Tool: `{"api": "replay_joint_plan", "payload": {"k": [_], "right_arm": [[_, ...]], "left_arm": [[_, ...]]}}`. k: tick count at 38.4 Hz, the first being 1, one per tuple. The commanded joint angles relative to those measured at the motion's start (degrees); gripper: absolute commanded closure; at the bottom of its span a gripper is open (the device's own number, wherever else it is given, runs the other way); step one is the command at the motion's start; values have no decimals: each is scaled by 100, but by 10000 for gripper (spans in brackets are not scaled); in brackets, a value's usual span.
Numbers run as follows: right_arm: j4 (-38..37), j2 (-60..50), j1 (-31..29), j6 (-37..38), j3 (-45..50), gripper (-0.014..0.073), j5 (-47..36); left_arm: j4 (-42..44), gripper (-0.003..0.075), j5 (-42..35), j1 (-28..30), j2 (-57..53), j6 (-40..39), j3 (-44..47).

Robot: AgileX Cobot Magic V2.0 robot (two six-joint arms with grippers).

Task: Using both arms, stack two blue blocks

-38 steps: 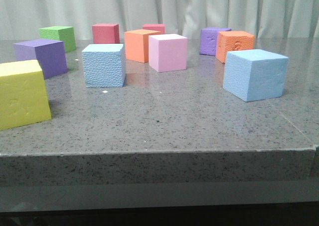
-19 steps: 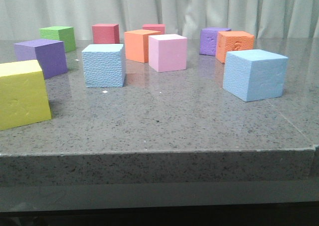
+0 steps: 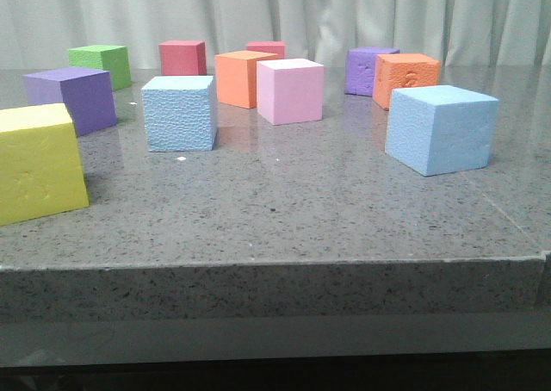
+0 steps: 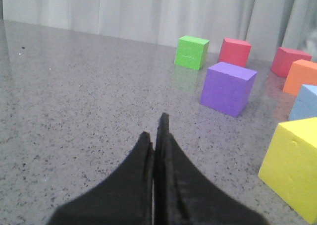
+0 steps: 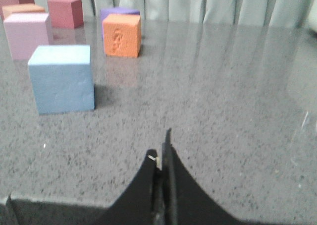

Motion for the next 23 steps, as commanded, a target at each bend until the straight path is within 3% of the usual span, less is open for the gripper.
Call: {"api": "replay_joint_plan", "payload": {"k": [1,14,23], "right_arm": [[-54,-109,-44,-58,-33,661,-726],[-54,-109,-44,-58,-33,661,-983],[-54,-109,-32,-54,-46,661,-1672]], "left_arm": [[-41,741,-811,-38,-93,16,12],[-41,741,-1829,-38,-93,16,12],[-51,741,-2490,-38,-93,16,2]]}}
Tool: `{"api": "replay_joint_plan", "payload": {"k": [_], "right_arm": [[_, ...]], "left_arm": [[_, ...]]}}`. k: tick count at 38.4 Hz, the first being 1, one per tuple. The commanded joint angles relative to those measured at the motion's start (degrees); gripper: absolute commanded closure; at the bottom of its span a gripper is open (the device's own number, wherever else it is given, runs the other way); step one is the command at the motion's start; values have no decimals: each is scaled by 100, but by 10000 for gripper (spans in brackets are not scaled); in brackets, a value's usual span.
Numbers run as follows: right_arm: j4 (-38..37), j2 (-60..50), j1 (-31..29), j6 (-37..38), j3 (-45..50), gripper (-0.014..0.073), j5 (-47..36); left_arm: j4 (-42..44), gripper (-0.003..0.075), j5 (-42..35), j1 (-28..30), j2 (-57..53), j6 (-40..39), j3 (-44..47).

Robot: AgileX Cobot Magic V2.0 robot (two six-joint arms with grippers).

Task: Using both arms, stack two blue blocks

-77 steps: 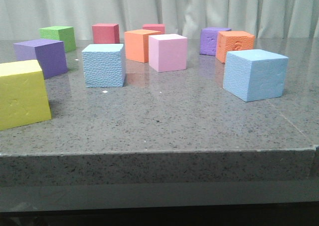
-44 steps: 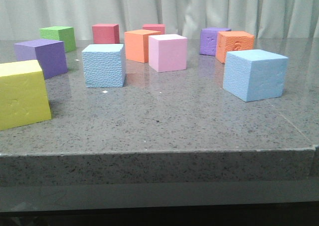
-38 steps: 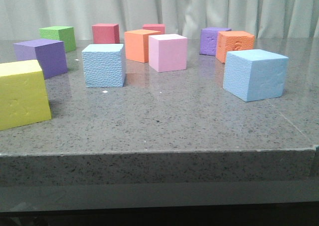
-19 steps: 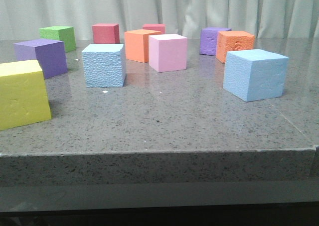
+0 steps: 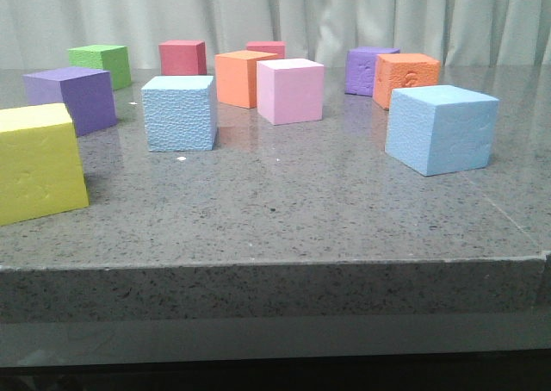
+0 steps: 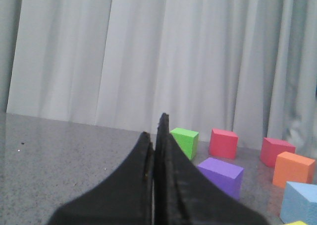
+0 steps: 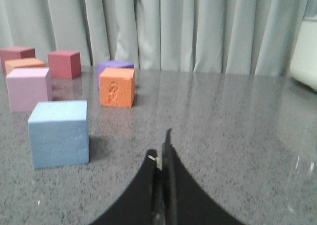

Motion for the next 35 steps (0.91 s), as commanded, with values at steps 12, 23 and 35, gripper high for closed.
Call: {"api": "replay_joint_plan", "payload": {"k": [12,23,35], "right_arm": [[-54,13,-33,-54,-1351,661,-186],[-54,2295,-33,-54,-3573,659,2482],[-54,3112,-28,-54,-4120,616,2855]], "left_arm": [[-47,741,-574,-38,252,16,-1082],[392,741,2390,-38,2453,16,-3442],[392,704,2584,-38,2994,16,-3628]]}}
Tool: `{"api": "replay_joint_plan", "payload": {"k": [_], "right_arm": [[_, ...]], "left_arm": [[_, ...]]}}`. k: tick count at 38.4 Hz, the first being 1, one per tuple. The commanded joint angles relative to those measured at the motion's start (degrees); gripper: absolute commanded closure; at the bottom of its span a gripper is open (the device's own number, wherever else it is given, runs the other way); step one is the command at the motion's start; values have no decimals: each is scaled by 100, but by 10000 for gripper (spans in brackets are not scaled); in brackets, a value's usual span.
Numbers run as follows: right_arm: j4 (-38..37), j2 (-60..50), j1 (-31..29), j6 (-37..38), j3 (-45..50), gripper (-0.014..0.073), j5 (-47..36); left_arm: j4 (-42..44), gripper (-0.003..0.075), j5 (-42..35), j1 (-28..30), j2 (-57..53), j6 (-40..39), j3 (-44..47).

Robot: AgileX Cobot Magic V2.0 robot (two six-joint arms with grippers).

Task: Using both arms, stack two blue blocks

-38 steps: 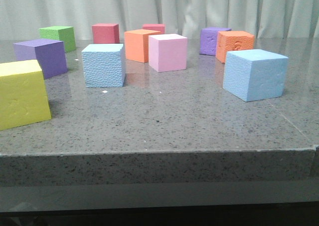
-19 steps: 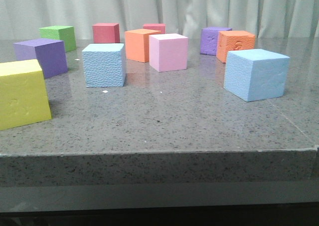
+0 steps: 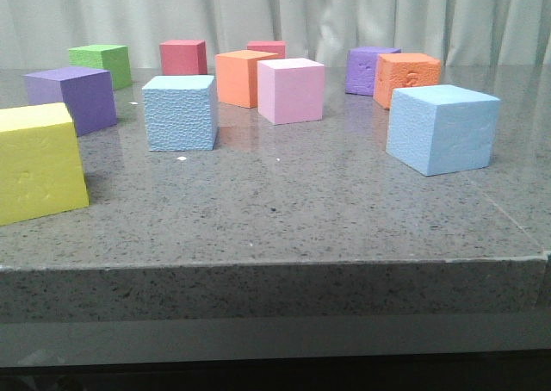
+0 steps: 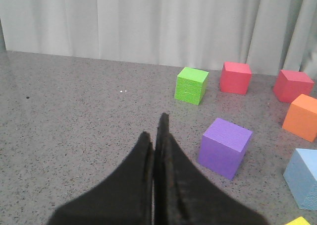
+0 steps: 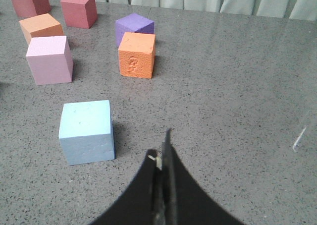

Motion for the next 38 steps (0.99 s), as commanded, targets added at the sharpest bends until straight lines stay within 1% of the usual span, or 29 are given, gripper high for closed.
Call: {"api": "replay_joint_plan", "payload": {"k": [1,2,3,6,7,8,9,10,11,12,14,18,21,28,31,38], "right_arm": [[-54,54,-28,-54,-201,576,-432],[-54,54,-28,-54,-201,522,-432],[-54,60,-28,-54,-201,456,-432],[-54,85,-28,-54,-201,237,-432],[-54,85,-28,-54,-201,154,-437],[-54,85,-28,-54,-201,80,-451],[-54,85,-28,-54,-201,29,-479],[-54,85,-28,-54,-201,-22,-519],[-54,85,-28,-54,-201,-62,-572],[-54,85,-28,-54,-201,-72,-638],[-54,107,-28,-54,-201,-61,-772],[-48,423,-28,-54,-225,-59,-878],[117,917,-17,-54,-349,-59,-878],[725,2385,22,-54,-967,-59,-757],[737,2979,216,-54,-1318,-59,-556],[737,4096,1063,-54,-2016,-59,-403]], "left_arm": [[0,659,-447,-38,61,16,-208],[0,608,-447,-38,61,16,-208],[0,531,-447,-38,61,16,-208],[0,238,-447,-38,61,16,-208],[0,153,-447,-38,61,16,-208],[0,99,-447,-38,61,16,-208],[0,49,-447,-38,61,16,-208],[0,20,-447,-38,61,16,-208],[0,17,-434,-38,61,16,-208],[0,27,-424,-38,61,16,-208],[0,46,-413,-38,61,16,-208],[0,48,-413,-38,61,16,-208],[0,48,-413,-38,61,16,-208],[0,48,-413,-38,61,16,-208],[0,48,-413,-38,61,16,-208],[0,48,-413,-38,61,16,-208]]}}
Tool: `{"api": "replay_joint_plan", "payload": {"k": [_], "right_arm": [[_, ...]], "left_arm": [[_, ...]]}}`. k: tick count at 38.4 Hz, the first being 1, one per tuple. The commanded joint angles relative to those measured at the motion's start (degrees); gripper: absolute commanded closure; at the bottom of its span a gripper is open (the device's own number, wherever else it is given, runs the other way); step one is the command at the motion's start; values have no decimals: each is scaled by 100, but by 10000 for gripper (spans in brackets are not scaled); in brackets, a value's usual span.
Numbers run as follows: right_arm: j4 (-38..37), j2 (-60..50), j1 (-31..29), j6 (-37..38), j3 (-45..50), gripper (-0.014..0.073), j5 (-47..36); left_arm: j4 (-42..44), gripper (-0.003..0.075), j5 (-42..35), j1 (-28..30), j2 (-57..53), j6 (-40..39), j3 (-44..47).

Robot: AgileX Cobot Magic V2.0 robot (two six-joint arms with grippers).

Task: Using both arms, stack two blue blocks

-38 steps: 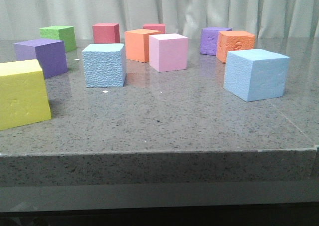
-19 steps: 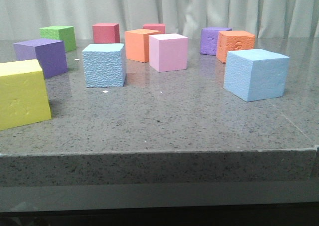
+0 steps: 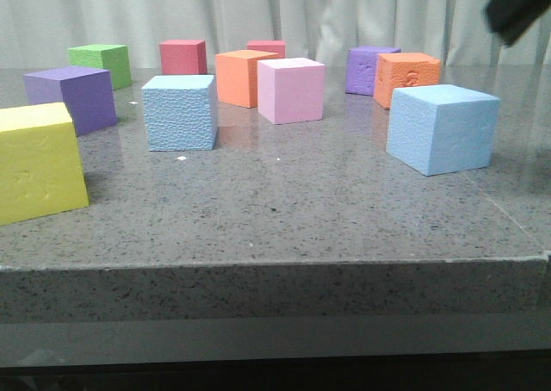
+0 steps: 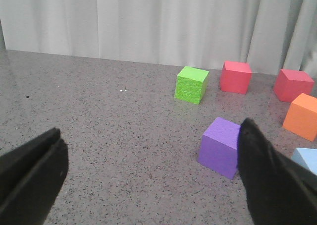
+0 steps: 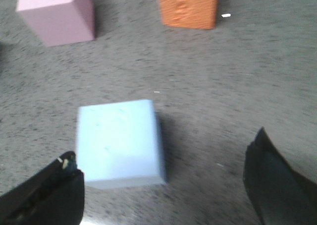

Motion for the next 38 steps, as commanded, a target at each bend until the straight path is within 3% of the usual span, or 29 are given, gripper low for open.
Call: {"api": "replay_joint_plan", "payload": {"k": [1,5,23,26,30,33,38], "right_arm": [[97,289,329,-54,-500,-59,-255],[97,629,551,-54,-768,-59,-221],[76,1312,533,-70,-831,-48,-239],[76,1320,533,-70,-831,22,-239],[76,1320,533,-70,-831,214,-233],[76,1320,533,-70,-833,312,-250],[76,1298,540,-70,-911,336,-227]], "left_arm": [[0,48,-413,-38,57,16,-208],[0,48,-413,-38,57,16,-208],[0,48,-413,-38,57,16,-208],[0,48,-413,-38,57,16,-208],[0,48,-413,-38,57,16,-208],[0,48,-413,-38,57,16,-208],[0,48,-413,-38,57,16,-208]]}}
